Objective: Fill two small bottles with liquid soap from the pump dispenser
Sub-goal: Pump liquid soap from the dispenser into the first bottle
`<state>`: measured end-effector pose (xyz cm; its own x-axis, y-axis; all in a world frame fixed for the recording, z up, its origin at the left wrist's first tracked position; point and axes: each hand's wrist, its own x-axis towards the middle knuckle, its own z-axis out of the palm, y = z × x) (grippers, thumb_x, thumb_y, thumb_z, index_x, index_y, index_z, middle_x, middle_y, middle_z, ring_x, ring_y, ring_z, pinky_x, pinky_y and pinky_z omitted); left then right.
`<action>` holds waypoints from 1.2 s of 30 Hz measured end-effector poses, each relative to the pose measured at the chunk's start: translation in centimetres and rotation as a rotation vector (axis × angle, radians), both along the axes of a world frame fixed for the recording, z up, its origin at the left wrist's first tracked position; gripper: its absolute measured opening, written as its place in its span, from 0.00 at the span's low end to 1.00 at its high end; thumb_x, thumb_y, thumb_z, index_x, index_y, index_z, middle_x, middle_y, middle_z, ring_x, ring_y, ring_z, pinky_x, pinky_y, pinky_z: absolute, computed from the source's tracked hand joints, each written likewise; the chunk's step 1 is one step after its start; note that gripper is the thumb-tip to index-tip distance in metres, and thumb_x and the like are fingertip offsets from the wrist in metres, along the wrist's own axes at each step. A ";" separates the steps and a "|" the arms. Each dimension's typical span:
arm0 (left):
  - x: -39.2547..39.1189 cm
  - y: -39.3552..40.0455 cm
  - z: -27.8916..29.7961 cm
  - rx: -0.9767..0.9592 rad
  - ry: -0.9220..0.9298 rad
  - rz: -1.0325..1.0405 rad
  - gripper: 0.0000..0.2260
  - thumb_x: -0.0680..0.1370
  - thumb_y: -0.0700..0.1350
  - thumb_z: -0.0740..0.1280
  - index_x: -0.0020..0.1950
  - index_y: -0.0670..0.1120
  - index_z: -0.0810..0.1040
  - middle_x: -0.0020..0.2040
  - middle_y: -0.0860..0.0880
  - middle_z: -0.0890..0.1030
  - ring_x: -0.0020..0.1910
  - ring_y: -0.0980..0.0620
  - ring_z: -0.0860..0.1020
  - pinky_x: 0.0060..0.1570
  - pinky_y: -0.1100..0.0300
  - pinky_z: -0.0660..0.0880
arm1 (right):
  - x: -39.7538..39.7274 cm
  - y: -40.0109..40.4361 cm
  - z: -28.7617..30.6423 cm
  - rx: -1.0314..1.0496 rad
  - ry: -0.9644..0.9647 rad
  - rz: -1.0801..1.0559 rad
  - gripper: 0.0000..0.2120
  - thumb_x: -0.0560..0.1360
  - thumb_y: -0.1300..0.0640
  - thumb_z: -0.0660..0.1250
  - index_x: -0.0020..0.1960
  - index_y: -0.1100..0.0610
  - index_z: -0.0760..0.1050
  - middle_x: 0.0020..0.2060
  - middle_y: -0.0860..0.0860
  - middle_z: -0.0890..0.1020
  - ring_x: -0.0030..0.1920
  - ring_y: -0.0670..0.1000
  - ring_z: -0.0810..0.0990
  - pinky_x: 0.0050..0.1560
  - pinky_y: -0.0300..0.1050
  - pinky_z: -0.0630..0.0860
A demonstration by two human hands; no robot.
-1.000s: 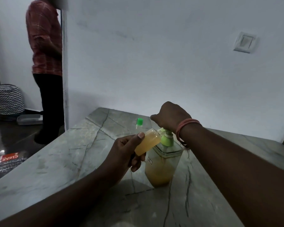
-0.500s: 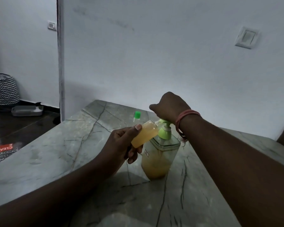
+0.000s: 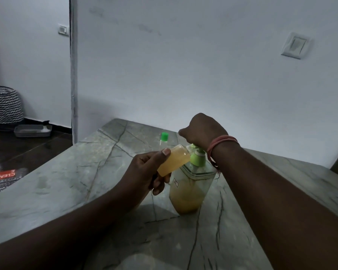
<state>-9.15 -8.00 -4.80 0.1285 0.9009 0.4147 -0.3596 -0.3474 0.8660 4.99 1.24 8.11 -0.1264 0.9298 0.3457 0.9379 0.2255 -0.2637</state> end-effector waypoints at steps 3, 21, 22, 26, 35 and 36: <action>0.1 0.0 0.3 0.009 0.014 0.004 0.11 0.78 0.60 0.70 0.47 0.55 0.87 0.33 0.43 0.80 0.23 0.54 0.71 0.23 0.62 0.70 | -0.1 -0.1 0.1 -0.063 -0.031 0.010 0.07 0.66 0.54 0.65 0.31 0.56 0.74 0.34 0.51 0.82 0.36 0.55 0.81 0.37 0.43 0.74; 0.0 0.1 0.1 0.003 0.003 0.007 0.13 0.76 0.62 0.71 0.49 0.54 0.87 0.33 0.41 0.79 0.23 0.53 0.71 0.23 0.61 0.70 | 0.0 0.1 0.7 0.025 -0.078 0.040 0.14 0.67 0.47 0.68 0.30 0.54 0.70 0.31 0.51 0.79 0.33 0.53 0.77 0.34 0.42 0.70; 0.0 0.2 0.0 0.003 0.006 0.011 0.13 0.76 0.62 0.71 0.49 0.54 0.87 0.33 0.42 0.79 0.23 0.53 0.71 0.23 0.61 0.70 | 0.0 0.1 0.5 0.040 -0.059 0.034 0.15 0.67 0.47 0.68 0.30 0.54 0.69 0.29 0.51 0.78 0.31 0.53 0.77 0.32 0.41 0.69; -0.1 0.3 0.3 0.015 0.021 0.016 0.12 0.79 0.59 0.69 0.48 0.53 0.87 0.32 0.43 0.79 0.23 0.53 0.70 0.24 0.62 0.69 | 0.1 0.2 0.0 0.041 -0.018 0.009 0.14 0.67 0.51 0.68 0.28 0.55 0.68 0.26 0.50 0.76 0.28 0.52 0.74 0.28 0.40 0.63; -0.1 0.3 0.0 0.013 0.026 0.030 0.14 0.77 0.61 0.70 0.47 0.52 0.87 0.33 0.42 0.80 0.23 0.53 0.71 0.23 0.61 0.69 | 0.0 0.6 0.2 0.050 -0.007 0.032 0.14 0.66 0.48 0.68 0.29 0.55 0.71 0.27 0.50 0.78 0.29 0.52 0.77 0.29 0.41 0.67; -0.1 0.3 0.0 0.020 0.027 0.025 0.14 0.77 0.61 0.70 0.47 0.53 0.87 0.33 0.43 0.80 0.23 0.53 0.71 0.23 0.61 0.69 | 0.1 0.6 0.1 0.055 0.016 0.021 0.14 0.66 0.48 0.68 0.28 0.55 0.70 0.26 0.50 0.77 0.29 0.52 0.76 0.29 0.40 0.66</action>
<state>-9.22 -7.70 -4.78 0.1177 0.8956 0.4291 -0.3268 -0.3731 0.8684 5.07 1.83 8.17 -0.1403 0.9064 0.3985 0.9286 0.2601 -0.2648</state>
